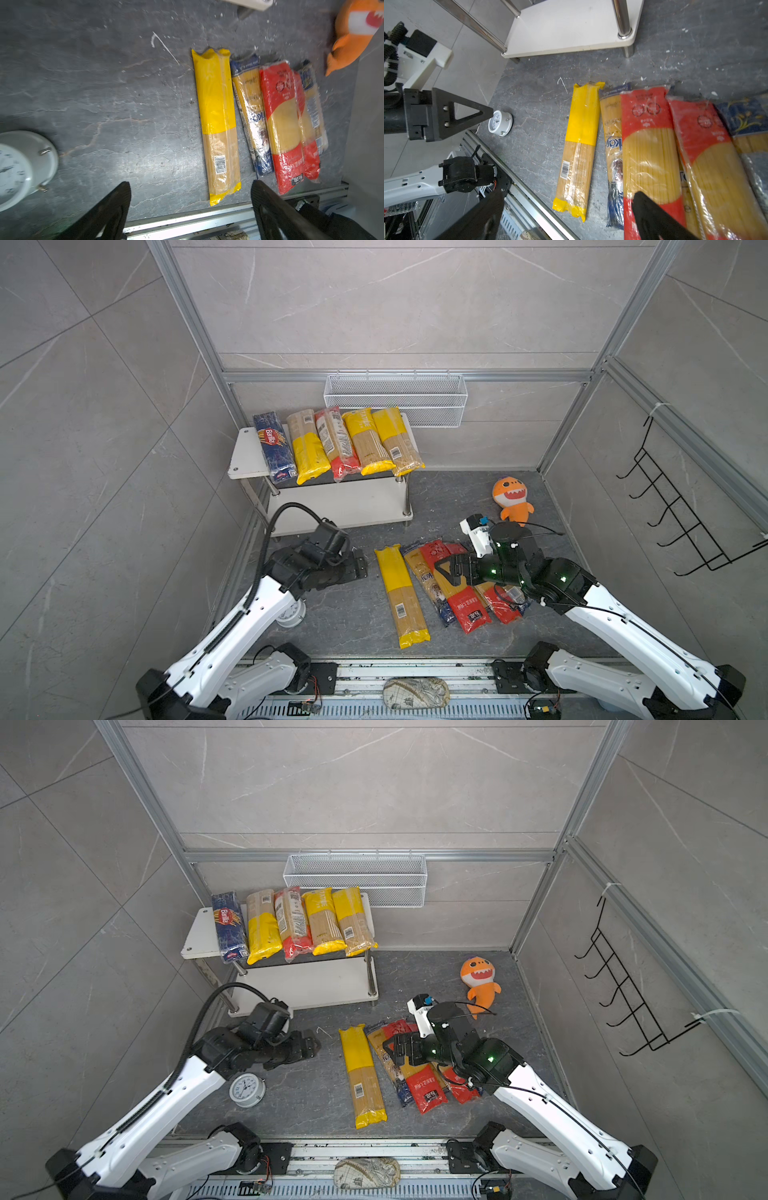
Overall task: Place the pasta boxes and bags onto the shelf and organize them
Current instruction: 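Open and withdraw the left gripper while the right gripper lowers toward packs, then lower the left gripper onto the yellow-and-tan pack on the floor and grasp it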
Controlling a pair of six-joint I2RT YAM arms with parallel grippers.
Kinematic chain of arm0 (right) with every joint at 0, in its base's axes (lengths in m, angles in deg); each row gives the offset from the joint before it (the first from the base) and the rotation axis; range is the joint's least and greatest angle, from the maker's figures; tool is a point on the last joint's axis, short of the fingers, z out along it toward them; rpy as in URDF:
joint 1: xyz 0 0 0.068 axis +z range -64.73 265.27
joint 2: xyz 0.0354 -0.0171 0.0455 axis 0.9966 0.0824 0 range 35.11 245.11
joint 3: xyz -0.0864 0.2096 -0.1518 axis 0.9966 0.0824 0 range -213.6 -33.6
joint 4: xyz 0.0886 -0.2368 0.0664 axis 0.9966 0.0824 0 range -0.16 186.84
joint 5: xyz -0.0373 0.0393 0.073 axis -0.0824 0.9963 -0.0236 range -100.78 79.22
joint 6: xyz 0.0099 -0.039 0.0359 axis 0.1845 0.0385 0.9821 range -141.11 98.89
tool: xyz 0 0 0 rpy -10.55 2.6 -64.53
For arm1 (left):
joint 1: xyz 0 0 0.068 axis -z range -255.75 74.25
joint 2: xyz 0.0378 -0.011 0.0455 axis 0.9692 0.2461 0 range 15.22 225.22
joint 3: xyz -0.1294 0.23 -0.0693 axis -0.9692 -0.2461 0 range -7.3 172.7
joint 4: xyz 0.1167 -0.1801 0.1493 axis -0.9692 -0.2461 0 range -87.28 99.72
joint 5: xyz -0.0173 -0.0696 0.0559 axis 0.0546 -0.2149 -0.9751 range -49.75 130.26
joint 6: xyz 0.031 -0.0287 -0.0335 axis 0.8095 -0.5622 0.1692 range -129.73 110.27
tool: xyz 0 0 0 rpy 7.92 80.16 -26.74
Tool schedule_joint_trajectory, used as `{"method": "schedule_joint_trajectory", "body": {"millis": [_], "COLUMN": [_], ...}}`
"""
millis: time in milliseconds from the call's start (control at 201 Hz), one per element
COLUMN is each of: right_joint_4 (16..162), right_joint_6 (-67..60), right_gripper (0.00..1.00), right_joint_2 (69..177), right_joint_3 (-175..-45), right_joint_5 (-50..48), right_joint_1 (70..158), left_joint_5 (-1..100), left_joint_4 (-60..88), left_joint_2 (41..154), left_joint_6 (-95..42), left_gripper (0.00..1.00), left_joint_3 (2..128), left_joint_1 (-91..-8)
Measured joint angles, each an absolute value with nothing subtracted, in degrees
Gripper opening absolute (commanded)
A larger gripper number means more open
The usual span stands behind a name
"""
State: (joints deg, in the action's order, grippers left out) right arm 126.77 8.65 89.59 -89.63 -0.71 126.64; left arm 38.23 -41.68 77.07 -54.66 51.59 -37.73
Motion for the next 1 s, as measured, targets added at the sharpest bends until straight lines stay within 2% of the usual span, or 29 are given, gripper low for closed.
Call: {"method": "schedule_joint_trajectory", "body": {"millis": [184,423,1000], "right_joint_4": [129.2,132.6,137.8], "right_joint_6": [11.3,15.4,17.9], "right_gripper": [1.00,1.00,1.00], "right_joint_2": [83.6,76.9,66.3], "right_joint_3": [-83.8,-74.9,-72.8], "right_joint_5": [-1.8,-3.0,-4.3], "right_joint_1": [126.8,127.2,127.2], "left_joint_5": [35.8,35.3,31.1], "left_joint_4": [-33.0,-25.4,-25.0], "left_joint_2": [87.9,98.4,115.4], "left_joint_6": [-59.7,-64.3,-72.6], "left_gripper": [0.96,0.99,1.00], "left_joint_3": [47.4,47.2,54.9], "left_joint_1": [-28.7,-21.3,-11.5]}}
